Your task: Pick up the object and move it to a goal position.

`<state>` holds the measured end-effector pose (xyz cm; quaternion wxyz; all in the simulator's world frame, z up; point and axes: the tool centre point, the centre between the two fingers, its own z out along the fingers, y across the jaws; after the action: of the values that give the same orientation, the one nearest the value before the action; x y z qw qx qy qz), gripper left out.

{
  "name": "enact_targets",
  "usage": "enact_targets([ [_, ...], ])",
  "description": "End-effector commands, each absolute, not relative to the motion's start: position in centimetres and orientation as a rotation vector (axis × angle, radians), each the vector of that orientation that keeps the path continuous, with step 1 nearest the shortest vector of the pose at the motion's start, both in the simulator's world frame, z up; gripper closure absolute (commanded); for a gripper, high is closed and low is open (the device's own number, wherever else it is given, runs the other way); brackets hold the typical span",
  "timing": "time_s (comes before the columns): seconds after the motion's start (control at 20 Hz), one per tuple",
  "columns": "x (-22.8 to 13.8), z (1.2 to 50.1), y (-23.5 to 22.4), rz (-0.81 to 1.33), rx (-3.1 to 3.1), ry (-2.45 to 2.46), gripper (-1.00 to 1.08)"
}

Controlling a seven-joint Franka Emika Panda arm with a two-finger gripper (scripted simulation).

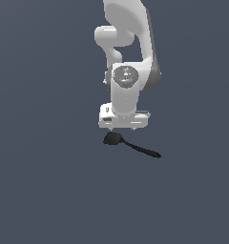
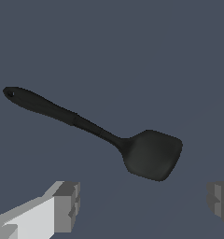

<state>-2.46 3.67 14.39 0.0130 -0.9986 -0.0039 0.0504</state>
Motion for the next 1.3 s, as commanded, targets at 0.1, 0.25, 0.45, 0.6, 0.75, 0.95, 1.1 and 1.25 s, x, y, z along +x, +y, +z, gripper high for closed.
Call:
enact_targets([
  [0.1, -2.4, 14.2, 3.7, 0.156, -3.112, -0.04, -0.92],
  [0.25, -2.4, 14.0, 3.8, 0.152, -3.112, -0.088, -0.92],
  [0.45, -2.3, 13.6, 4.0, 0.145, -3.111, -0.183, -0.92],
  [0.6, -2.2, 13.2, 4.2, 0.138, -3.107, -0.276, -0.92],
  [0.75, -2.2, 12.7, 4.5, 0.129, -3.097, -0.391, -0.92],
  [0.95, -2.0, 11.9, 5.0, 0.115, -3.072, -0.578, -0.92],
  [1.1, -1.9, 11.2, 5.4, 0.104, -3.043, -0.727, -0.92],
  [1.25, -1.8, 10.6, 5.8, 0.092, -3.006, -0.875, -0.92],
])
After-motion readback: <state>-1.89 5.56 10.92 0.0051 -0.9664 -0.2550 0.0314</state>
